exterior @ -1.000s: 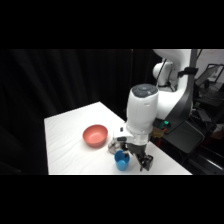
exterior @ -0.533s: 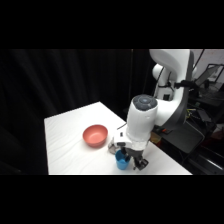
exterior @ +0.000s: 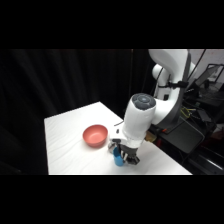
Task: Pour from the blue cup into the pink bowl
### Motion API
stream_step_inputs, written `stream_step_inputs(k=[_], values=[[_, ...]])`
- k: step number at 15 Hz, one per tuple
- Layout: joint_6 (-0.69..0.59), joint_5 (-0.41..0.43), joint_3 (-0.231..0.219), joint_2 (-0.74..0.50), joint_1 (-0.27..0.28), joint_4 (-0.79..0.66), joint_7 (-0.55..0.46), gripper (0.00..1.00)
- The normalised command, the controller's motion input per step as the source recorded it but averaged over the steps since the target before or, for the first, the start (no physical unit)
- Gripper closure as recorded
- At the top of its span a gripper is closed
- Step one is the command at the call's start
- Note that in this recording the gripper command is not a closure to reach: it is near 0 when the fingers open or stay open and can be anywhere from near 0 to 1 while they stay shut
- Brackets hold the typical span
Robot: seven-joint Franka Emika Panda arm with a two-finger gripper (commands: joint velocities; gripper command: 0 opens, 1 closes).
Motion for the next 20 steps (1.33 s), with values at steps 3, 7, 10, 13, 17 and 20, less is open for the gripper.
stream_step_inputs(k=[3,7,10,13,17,20], values=[[-0.39,-0.217,-0.183,-0.46,0.071,-0.13,0.21,0.1],[-0.55,0.047,0.14,-0.7,-0.277,-0.2,-0.21,0.1],[-0.44,0.608,0.387,-0.58,-0.588,-0.1,-0.88,0.1],[-0.46,0.737,0.45,-0.2,-0.625,0.19,-1.0,0.11],[-0.59,0.581,0.184,0.21,-0.532,0.58,-1.0,0.11],[-0.77,0.434,-0.046,0.43,-0.477,0.78,-1.0,0.12]])
